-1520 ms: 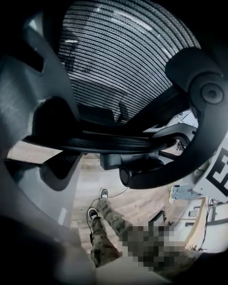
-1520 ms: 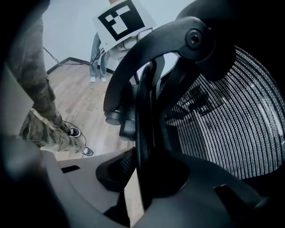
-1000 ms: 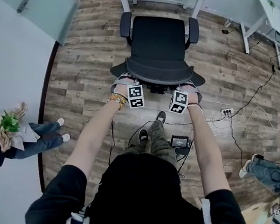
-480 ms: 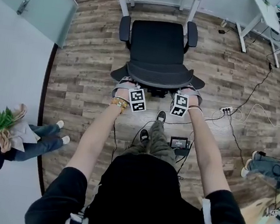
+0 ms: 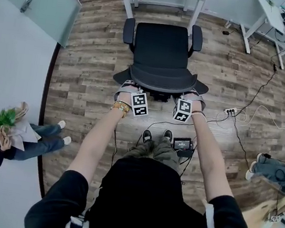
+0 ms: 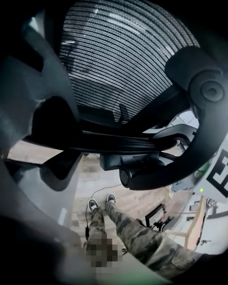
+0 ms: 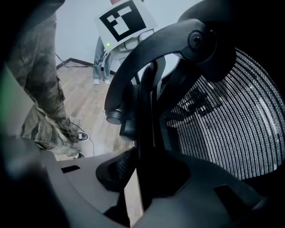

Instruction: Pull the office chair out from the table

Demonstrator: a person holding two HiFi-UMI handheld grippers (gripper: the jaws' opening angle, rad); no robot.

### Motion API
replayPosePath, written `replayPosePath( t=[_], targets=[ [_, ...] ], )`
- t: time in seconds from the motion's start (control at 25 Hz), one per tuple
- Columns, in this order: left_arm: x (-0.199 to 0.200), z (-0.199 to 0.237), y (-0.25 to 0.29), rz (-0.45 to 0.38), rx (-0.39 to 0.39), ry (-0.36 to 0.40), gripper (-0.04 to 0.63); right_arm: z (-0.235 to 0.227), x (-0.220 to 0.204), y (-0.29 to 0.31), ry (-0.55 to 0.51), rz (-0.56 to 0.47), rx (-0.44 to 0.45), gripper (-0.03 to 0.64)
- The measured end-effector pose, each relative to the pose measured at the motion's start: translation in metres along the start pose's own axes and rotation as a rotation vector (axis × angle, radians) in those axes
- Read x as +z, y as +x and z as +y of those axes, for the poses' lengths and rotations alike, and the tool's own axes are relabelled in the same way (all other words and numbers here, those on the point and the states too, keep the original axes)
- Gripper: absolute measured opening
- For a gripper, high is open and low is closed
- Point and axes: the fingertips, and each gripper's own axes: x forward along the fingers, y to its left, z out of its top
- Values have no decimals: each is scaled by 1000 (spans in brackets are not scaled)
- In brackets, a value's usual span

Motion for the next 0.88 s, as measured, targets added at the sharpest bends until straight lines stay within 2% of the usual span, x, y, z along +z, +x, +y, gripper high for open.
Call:
replayPosePath(
  t=[0.44,0.88],
  targets=[
    [8,-20,-14,7,-29,-11,117,18,-1,-17,9,-3,5,86],
    [12,-52,-32,-7,7,13,116,52,2,-34,-4,-8,2,86]
  ],
)
